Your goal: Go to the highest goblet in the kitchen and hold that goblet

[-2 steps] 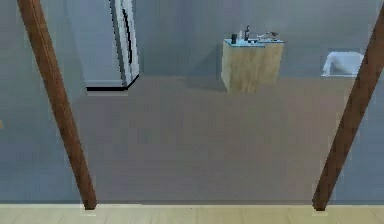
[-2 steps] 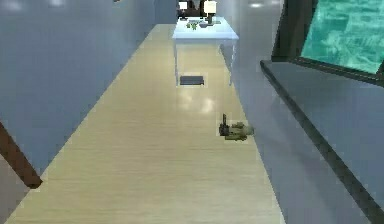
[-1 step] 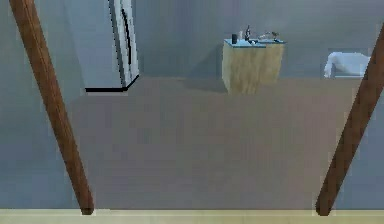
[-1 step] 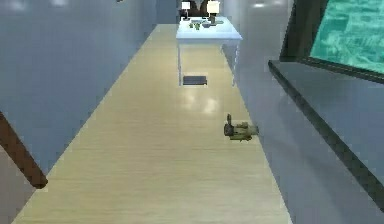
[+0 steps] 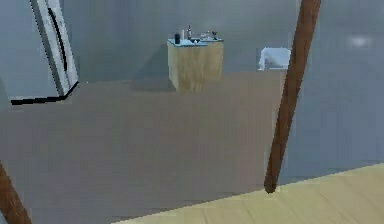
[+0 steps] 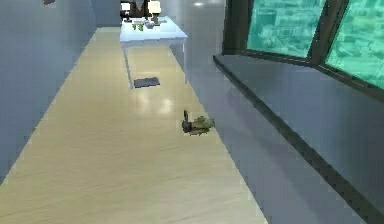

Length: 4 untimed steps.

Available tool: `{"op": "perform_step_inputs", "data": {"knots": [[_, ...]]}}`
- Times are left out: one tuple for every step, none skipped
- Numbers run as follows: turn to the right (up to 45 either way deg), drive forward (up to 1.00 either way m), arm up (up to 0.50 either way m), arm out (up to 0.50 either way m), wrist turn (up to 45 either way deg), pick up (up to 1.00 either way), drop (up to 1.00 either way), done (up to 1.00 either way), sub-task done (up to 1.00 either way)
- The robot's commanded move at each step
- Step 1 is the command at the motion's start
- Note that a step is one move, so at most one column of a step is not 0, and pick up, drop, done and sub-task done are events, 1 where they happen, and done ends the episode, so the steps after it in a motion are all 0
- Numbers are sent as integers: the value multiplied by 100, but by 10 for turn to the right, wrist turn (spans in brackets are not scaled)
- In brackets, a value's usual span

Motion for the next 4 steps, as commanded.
{"op": "perform_step_inputs", "data": {"knots": [[0, 100, 0, 0, 0, 0, 0, 0, 0], [0, 55, 0, 0, 0, 0, 0, 0, 0], [270, 0, 0, 0, 0, 0, 0, 0, 0], [0, 50, 0, 0, 0, 0, 0, 0, 0]]}}
